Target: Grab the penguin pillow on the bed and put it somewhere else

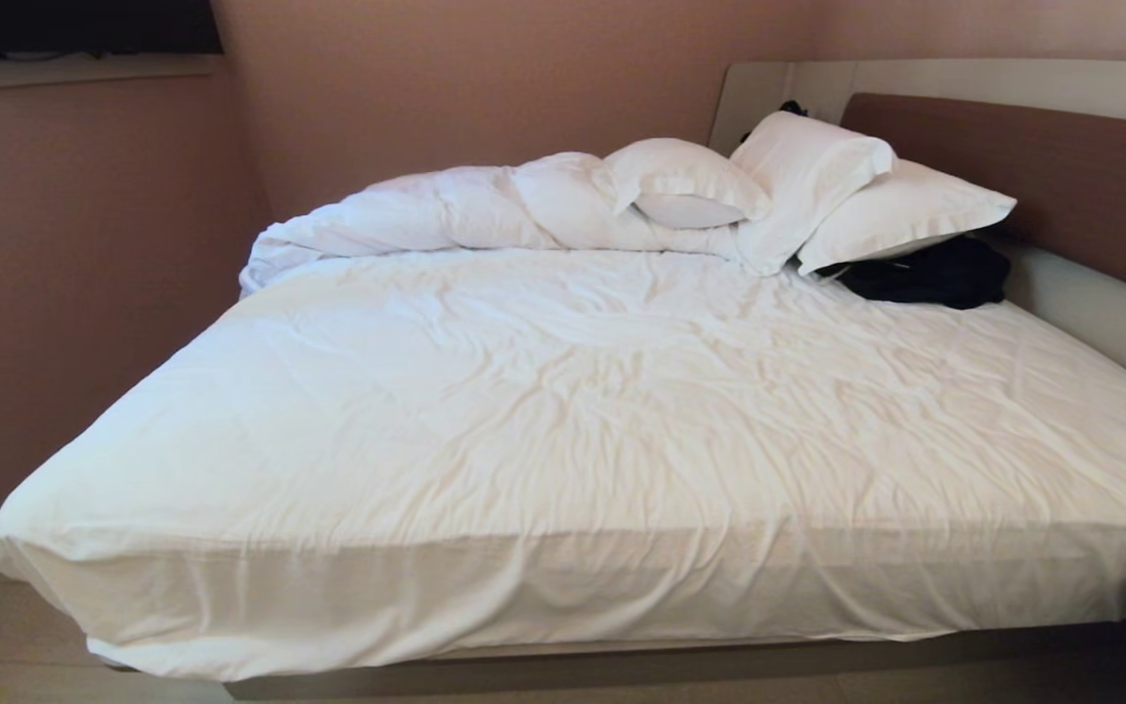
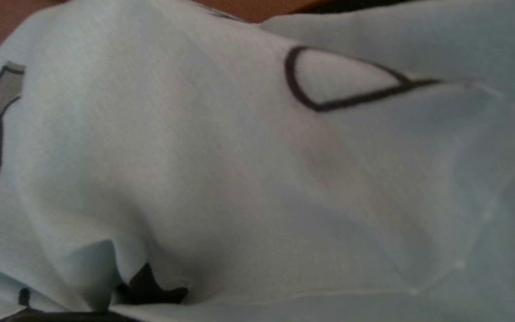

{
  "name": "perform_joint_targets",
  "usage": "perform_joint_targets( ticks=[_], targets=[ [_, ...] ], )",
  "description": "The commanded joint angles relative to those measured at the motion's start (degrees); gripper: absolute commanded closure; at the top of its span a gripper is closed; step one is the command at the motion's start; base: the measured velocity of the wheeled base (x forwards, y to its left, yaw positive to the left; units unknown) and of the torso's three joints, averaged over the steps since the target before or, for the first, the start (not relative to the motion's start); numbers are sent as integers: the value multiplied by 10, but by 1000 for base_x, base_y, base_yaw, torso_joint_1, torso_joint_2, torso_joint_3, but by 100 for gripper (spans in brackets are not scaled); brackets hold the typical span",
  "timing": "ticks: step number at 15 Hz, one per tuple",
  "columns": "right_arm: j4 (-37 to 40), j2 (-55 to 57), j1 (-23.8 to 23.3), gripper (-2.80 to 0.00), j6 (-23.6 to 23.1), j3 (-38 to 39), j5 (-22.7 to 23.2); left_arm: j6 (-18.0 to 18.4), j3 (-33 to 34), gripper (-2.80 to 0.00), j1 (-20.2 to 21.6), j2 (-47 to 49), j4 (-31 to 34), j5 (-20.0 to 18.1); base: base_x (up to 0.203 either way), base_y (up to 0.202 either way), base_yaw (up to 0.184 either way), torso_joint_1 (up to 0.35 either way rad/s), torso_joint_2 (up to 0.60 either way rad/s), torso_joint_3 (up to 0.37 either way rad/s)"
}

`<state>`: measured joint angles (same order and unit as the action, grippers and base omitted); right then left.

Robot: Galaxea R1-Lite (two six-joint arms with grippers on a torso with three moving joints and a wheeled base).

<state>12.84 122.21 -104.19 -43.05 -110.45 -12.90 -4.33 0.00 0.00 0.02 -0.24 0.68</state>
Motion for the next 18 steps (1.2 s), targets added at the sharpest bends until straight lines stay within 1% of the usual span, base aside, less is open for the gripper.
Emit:
perform_joint_targets(
  ticks=[1,3,5,7,8,10,11,14,16,18],
  targets=[
    [-59,48,1,0,2,1,0,-1,2,0,0,0,0,0,0,0,0,0,0,0],
    [-78,57,4,0,11,0,7,-1,2,0,0,0,0,0,0,0,0,0,0,0],
    [-96,65,20,0,32,0,16,-1,2,0,0,0,0,0,0,0,0,0,0,0],
    [-100,63,46,0,52,0,16,-1,2,0,0,0,0,0,0,0,0,0,0,0],
    [-101,61,52,0,53,0,13,-1,2,0,0,0,0,0,0,0,0,0,0,0],
    [-110,55,93,0,53,0,-6,-1,2,0,0,0,0,0,0,0,0,0,0,0],
    [-127,54,109,0,53,0,-20,-1,2,0,0,0,0,0,0,0,0,0,0,0],
    [-137,55,116,0,53,0,-29,-1,2,0,0,0,0,0,0,0,0,0,0,0],
    [-159,63,166,0,53,0,-56,-1,2,0,0,0,0,0,0,0,0,0,0,0],
    [-164,77,170,0,53,1,-72,-1,2,0,0,0,0,0,0,0,0,0,0,0]
  ],
)
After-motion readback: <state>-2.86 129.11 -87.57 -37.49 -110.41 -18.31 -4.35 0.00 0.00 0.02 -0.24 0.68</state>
